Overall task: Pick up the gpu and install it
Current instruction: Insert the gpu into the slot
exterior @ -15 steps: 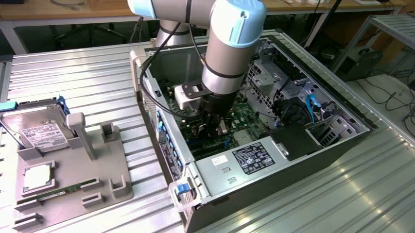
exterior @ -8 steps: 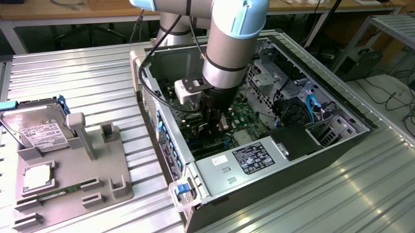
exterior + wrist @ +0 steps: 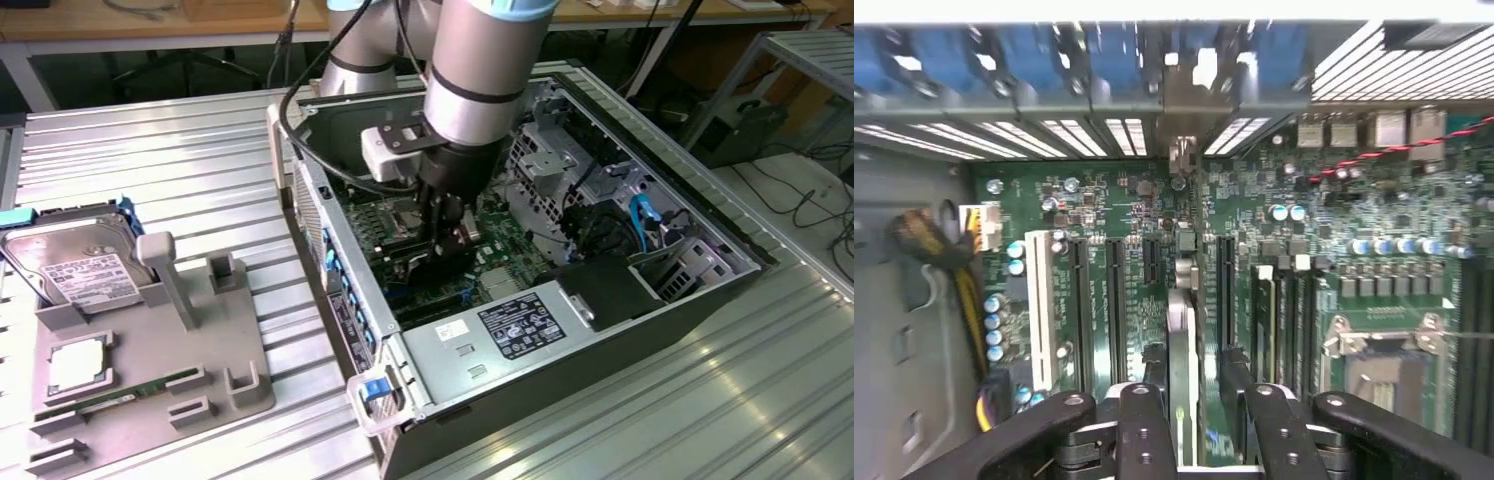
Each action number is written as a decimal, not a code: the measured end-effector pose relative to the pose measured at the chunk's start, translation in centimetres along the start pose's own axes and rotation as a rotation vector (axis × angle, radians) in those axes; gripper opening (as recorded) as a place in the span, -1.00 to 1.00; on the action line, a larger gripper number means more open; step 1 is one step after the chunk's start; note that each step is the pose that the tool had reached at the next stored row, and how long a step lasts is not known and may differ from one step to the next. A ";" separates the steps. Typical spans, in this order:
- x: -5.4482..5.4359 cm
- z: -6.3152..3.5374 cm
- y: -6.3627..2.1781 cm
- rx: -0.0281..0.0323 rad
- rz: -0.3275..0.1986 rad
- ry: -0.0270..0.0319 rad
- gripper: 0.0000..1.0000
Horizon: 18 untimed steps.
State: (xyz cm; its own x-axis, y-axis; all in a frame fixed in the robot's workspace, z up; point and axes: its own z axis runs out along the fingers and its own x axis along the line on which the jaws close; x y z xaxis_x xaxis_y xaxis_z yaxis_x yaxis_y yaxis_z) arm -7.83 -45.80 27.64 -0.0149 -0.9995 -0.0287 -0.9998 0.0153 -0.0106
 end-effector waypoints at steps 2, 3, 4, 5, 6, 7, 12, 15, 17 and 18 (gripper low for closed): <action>0.0 -0.91 -0.01 0.0000 0.000 -0.0001 -0.29; 0.0 -1.31 -0.01 0.0003 0.000 0.0000 -0.29; 0.0 -1.32 -0.01 0.0011 0.000 -0.0005 -0.32; 0.0 -1.33 -0.01 0.0010 0.000 -0.0002 -0.32; 0.0 -1.32 -0.01 0.0012 0.000 -0.0005 -0.46; 0.0 -1.34 -0.01 0.0011 0.000 -0.0002 -0.46; 0.0 -1.34 -0.01 0.0010 0.000 -0.0001 -0.79; 0.0 -1.34 -0.01 0.0011 0.000 -0.0002 -0.79; 0.0 -1.34 -0.01 0.0011 0.000 -0.0002 -0.79; 0.0 -1.34 -0.01 0.0011 0.000 -0.0002 -0.79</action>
State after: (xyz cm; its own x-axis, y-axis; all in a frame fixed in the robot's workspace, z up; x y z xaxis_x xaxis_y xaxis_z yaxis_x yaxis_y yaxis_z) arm -7.84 -45.80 28.98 -0.0149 -0.9995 -0.0289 -0.9998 0.0152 -0.0117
